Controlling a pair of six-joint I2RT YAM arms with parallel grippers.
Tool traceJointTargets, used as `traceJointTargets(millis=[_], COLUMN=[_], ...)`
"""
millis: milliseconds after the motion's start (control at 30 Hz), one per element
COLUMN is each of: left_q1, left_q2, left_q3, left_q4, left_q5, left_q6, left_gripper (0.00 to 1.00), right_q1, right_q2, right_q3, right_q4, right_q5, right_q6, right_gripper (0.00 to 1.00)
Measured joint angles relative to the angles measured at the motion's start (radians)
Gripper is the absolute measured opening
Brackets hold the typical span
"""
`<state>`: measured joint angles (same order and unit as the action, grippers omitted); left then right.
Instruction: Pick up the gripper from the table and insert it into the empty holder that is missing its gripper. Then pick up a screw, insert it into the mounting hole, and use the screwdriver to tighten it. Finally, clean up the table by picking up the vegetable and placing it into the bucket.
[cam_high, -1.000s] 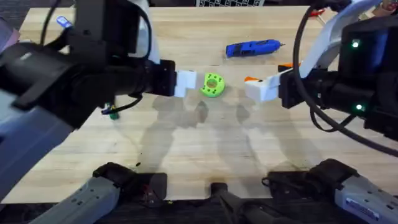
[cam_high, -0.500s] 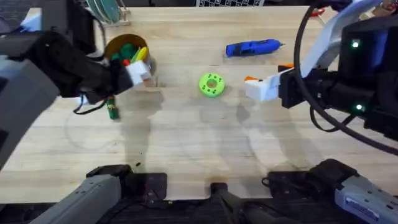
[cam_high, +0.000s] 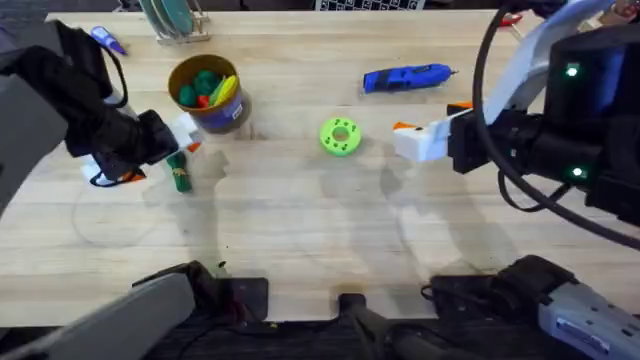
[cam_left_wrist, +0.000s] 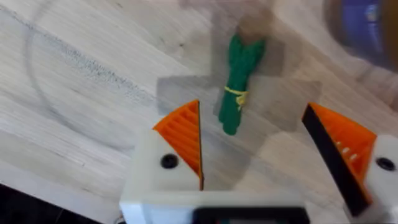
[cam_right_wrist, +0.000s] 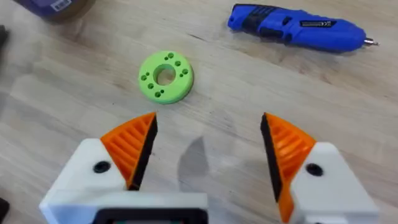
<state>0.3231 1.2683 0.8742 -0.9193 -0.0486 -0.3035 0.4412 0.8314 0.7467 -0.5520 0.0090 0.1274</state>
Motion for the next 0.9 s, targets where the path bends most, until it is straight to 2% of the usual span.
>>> traceJointTargets(millis=[200, 500, 633, 733, 833, 900], left_q1=[0.004, 0.004, 0.004, 0.005, 0.004, 0.005], left_q2=[0.104, 0.251, 0.276, 0.277, 0.278, 0.283], left_q3=[0.000, 0.000, 0.018, 0.019, 0.019, 0.022], left_q4=[-0.028, -0.008, -0.013, -0.012, -0.008, -0.002], left_q5=[0.000, 0.003, 0.012, 0.023, 0.038, 0.046], left_q6=[0.020, 0.025, 0.035, 0.036, 0.038, 0.036], left_gripper=[0.986, 0.986, 0.982, 0.908, 0.741, 0.428], right_q1=[0.000, 0.000, 0.000, 0.000, 0.000, 0.000], right_q2=[0.000, 0.000, 0.000, 0.000, 0.000, 0.000], right_q3=[0.000, 0.000, 0.000, 0.000, 0.000, 0.000], right_q4=[0.001, 0.002, 0.001, 0.001, 0.001, 0.001], right_q5=[0.000, 0.000, 0.000, 0.000, 0.000, 0.000], right_q6=[0.000, 0.000, 0.000, 0.000, 0.000, 0.000], right_gripper=[0.980, 0.980, 0.978, 0.979, 0.980, 0.977])
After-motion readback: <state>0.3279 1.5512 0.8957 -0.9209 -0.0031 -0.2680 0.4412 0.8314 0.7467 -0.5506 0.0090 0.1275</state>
